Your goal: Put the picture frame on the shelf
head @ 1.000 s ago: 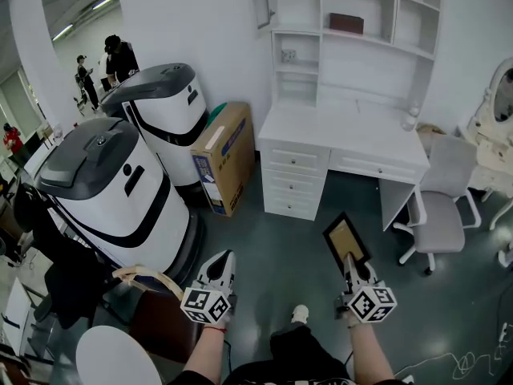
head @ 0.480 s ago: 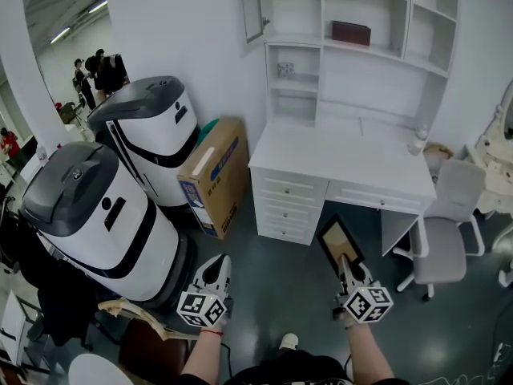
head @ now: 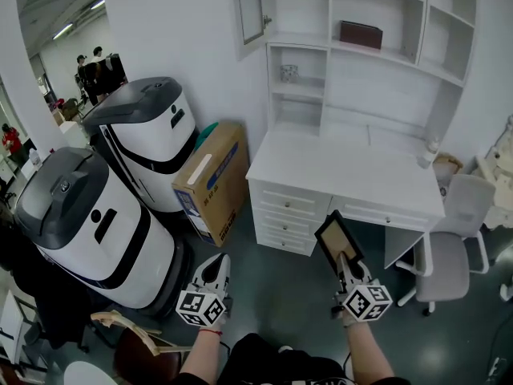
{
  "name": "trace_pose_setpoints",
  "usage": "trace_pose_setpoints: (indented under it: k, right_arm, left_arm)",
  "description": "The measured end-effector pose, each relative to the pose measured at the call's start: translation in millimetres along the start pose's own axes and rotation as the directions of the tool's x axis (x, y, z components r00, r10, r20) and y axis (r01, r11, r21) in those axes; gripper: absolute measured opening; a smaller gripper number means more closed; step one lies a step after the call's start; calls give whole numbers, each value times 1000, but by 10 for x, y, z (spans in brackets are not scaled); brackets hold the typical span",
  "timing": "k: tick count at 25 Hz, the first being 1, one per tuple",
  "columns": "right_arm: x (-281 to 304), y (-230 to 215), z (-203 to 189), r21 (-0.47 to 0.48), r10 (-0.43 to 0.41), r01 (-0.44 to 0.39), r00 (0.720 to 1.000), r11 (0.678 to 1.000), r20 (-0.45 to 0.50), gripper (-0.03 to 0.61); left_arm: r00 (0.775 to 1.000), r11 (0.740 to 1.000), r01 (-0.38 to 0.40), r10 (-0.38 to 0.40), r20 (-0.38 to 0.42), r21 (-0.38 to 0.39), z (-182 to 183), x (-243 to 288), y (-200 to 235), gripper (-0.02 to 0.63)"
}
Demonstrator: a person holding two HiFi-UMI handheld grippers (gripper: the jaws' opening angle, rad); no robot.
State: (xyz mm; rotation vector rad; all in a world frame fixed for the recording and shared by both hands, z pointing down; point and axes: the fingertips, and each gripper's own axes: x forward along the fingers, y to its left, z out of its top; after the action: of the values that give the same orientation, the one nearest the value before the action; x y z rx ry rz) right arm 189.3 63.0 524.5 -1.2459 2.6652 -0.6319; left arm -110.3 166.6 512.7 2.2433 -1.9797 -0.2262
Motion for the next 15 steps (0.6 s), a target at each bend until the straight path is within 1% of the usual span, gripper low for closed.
trace_pose_setpoints:
  k: [4, 7, 11, 15]
  right_arm:
    - [251, -94, -7, 7, -1, 1, 1000, 1000, -13, 14]
    - [506, -171, 5, -3, -7, 7, 1000, 1000, -14, 14]
    - [913, -320, 116, -11, -27, 27, 1000, 1000, -9, 14]
    - [1374, -464, 269, -6, -54, 54, 999, 999, 0, 14]
  left_arm:
    - [1000, 1000, -11, 11, -10, -7, -40, 234, 159, 5]
    - [1000, 1000, -9, 8, -6, -22, -85, 518, 328, 5]
    - [1000, 999, 25, -25, -9, -34, -84, 1064, 496, 5]
    - [998, 997, 69, -70, -12, -26, 42, 1665, 669, 5]
